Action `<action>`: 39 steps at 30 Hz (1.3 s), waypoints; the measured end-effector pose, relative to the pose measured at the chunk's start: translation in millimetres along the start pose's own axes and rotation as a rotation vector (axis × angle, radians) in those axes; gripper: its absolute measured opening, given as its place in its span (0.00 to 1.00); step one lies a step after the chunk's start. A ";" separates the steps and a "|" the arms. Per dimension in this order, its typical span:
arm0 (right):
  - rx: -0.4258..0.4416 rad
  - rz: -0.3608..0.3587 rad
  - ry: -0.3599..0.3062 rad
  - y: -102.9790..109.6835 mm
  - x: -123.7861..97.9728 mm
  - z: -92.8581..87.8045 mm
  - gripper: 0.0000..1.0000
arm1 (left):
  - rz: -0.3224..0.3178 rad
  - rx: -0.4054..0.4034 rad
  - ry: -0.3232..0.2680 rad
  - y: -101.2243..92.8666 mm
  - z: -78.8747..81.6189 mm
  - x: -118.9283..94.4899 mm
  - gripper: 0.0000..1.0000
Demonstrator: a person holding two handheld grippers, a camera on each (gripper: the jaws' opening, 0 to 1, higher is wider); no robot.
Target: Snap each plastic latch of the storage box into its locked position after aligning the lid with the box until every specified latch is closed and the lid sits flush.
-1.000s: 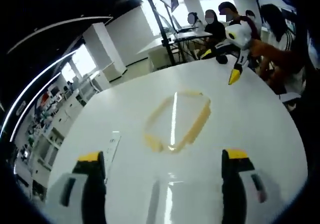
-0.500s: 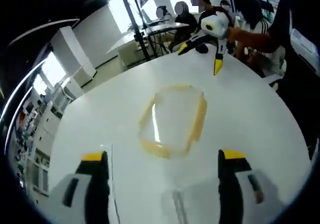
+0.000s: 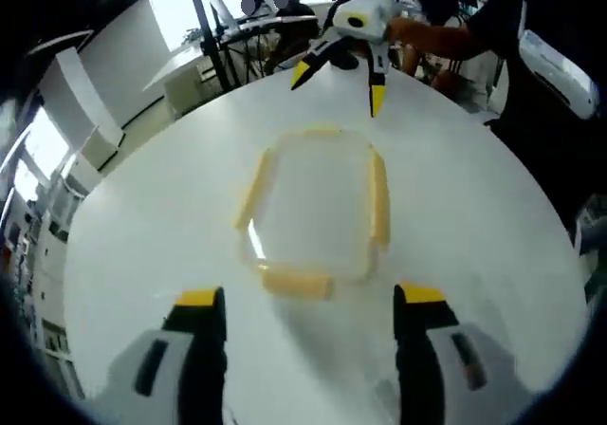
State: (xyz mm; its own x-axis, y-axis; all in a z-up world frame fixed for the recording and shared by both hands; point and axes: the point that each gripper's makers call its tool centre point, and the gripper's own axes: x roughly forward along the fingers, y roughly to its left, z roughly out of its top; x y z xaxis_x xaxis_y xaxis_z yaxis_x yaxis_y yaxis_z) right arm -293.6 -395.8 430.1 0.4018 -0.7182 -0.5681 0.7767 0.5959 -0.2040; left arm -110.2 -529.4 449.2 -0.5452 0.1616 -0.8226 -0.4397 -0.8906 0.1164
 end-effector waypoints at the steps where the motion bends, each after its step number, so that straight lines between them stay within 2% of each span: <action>1: 0.002 0.009 0.002 -0.8 2.3 -0.6 0.82 | -0.014 0.000 0.008 0.6 -2.3 2.8 0.70; 5: -0.015 0.048 0.011 -2.8 10.5 -1.7 0.79 | -0.049 0.015 0.030 3.2 -10.7 11.1 0.67; 8: -0.031 0.088 0.021 -1.6 16.8 -1.6 0.77 | -0.073 0.013 0.013 4.5 -12.9 15.2 0.61; 10: -0.048 0.128 0.034 2.0 20.7 -3.5 0.72 | -0.090 0.007 0.008 5.2 -15.2 18.9 0.59; 13: -0.063 0.157 0.050 3.4 25.7 -5.2 0.70 | -0.105 0.009 0.017 8.8 -19.2 24.9 0.58; 18: -0.082 0.216 0.072 5.1 30.1 -7.9 0.59 | -0.134 0.015 0.001 11.3 -19.2 33.3 0.53; 21: -0.090 0.247 0.081 6.9 31.1 -8.1 0.59 | -0.159 0.031 0.007 11.7 -20.2 36.7 0.49; 25: -0.100 0.260 0.101 4.5 33.6 -10.7 0.59 | -0.178 0.036 0.009 11.7 -18.2 39.7 0.49; 29: -0.089 0.278 0.108 5.3 33.4 -11.5 0.52 | -0.185 0.036 -0.007 11.2 -14.1 42.7 0.48; 34: -0.101 0.300 0.127 7.9 33.4 -13.8 0.52 | -0.205 0.041 0.009 6.2 -16.6 44.6 0.46; 39: -0.099 0.308 0.141 6.8 35.0 -14.0 0.51 | -0.201 0.034 -0.008 7.9 -15.2 48.8 0.45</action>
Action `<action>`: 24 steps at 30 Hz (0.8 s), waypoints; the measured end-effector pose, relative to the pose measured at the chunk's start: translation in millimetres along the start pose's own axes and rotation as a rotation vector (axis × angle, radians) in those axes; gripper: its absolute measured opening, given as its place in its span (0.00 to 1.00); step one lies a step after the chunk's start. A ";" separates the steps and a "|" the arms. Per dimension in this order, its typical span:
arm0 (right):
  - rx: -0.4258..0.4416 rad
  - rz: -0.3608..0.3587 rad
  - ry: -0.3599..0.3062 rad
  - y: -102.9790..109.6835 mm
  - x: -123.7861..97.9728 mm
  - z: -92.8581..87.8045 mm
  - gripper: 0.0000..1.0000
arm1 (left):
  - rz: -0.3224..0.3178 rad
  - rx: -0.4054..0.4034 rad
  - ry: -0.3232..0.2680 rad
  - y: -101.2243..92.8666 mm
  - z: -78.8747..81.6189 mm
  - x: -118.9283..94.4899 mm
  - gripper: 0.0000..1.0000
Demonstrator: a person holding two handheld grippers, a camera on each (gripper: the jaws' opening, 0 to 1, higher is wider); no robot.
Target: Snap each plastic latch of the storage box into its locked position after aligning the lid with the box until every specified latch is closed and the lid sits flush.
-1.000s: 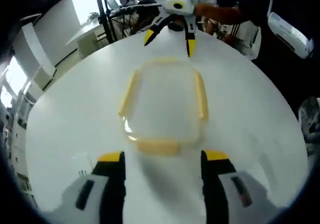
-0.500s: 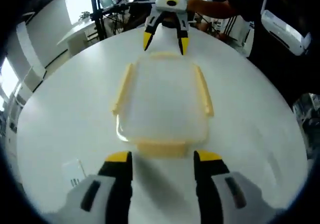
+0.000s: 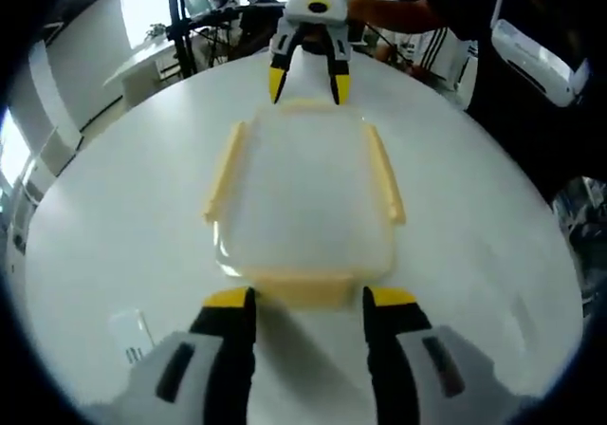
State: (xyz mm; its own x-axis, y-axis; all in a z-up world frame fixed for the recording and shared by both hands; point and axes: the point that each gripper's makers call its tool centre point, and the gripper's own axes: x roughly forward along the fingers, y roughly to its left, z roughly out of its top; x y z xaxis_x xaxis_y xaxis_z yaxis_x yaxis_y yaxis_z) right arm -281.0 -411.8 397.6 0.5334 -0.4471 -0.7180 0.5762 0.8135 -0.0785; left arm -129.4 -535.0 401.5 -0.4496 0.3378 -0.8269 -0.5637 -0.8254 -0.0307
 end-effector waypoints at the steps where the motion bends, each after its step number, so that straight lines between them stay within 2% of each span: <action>1: 0.001 0.001 0.004 -0.2 0.1 -0.2 0.50 | -0.003 -0.003 -0.001 -0.2 -0.3 1.4 0.45; 8: 0.016 0.013 0.031 -2.7 0.6 -2.2 0.45 | -0.002 0.012 -0.023 1.7 2.3 5.8 0.41; 16: 0.043 0.026 0.041 -3.6 1.9 -4.4 0.41 | 0.000 0.019 -0.033 4.3 2.6 7.2 0.40; 24: 0.051 0.035 0.038 -3.8 3.0 -4.5 0.41 | 0.013 0.037 0.000 4.5 1.7 7.2 0.40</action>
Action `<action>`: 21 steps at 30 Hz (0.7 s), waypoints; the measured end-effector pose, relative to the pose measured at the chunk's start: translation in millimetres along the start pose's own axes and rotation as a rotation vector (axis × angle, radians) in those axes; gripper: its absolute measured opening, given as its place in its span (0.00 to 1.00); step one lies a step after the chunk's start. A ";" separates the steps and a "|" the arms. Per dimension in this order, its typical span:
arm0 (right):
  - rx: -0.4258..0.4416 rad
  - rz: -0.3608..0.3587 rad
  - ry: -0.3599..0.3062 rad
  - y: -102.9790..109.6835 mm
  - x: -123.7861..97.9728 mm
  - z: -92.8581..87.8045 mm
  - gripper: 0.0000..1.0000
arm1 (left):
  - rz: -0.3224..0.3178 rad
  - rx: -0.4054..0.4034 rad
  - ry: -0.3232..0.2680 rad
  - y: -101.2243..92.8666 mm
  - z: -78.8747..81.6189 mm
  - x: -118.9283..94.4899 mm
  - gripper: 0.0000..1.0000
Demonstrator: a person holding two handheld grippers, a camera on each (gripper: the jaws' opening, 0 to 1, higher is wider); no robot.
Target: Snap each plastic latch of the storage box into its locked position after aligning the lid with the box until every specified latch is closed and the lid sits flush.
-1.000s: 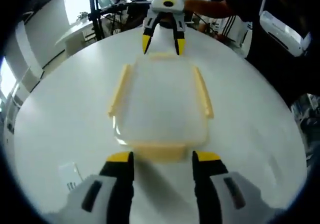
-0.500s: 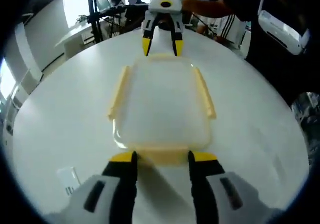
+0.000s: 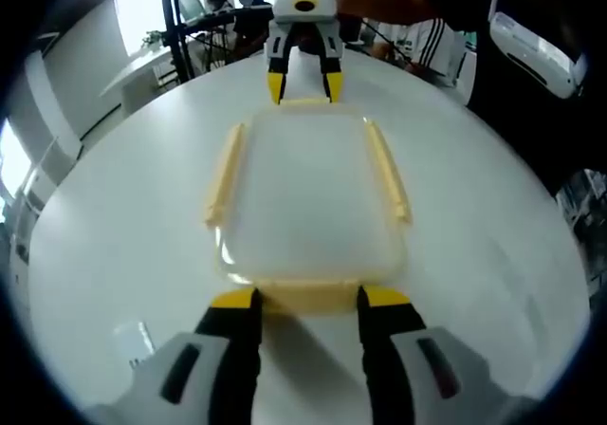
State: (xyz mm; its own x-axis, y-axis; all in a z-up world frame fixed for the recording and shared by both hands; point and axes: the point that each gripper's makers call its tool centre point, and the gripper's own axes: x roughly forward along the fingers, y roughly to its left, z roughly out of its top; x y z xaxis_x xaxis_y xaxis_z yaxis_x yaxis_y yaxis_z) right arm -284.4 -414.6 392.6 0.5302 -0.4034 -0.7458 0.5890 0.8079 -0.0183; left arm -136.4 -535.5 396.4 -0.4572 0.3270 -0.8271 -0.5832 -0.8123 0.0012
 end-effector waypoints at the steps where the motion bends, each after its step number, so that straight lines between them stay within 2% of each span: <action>1: -0.002 0.003 0.000 0.4 -0.1 0.3 0.41 | 0.000 0.000 0.003 -0.6 -0.2 0.0 0.40; 8: -0.002 0.016 0.006 3.8 -0.4 1.8 0.41 | 0.008 -0.003 0.005 -5.4 -2.8 -2.0 0.40; 13: -0.003 0.016 -0.016 5.2 -0.4 3.3 0.40 | 0.011 -0.005 0.002 -6.3 -3.4 -2.9 0.39; 21: -0.017 0.010 -0.012 7.5 0.1 4.5 0.39 | 0.018 -0.020 0.056 -11.2 -4.3 -3.4 0.38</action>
State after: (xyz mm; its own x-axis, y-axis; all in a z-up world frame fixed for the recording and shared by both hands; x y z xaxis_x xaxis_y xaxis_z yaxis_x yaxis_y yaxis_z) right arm -277.2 -410.6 395.4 0.5431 -0.4001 -0.7383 0.5734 0.8190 -0.0221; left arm -125.4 -529.6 396.8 -0.4286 0.2853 -0.8573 -0.5616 -0.8274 0.0054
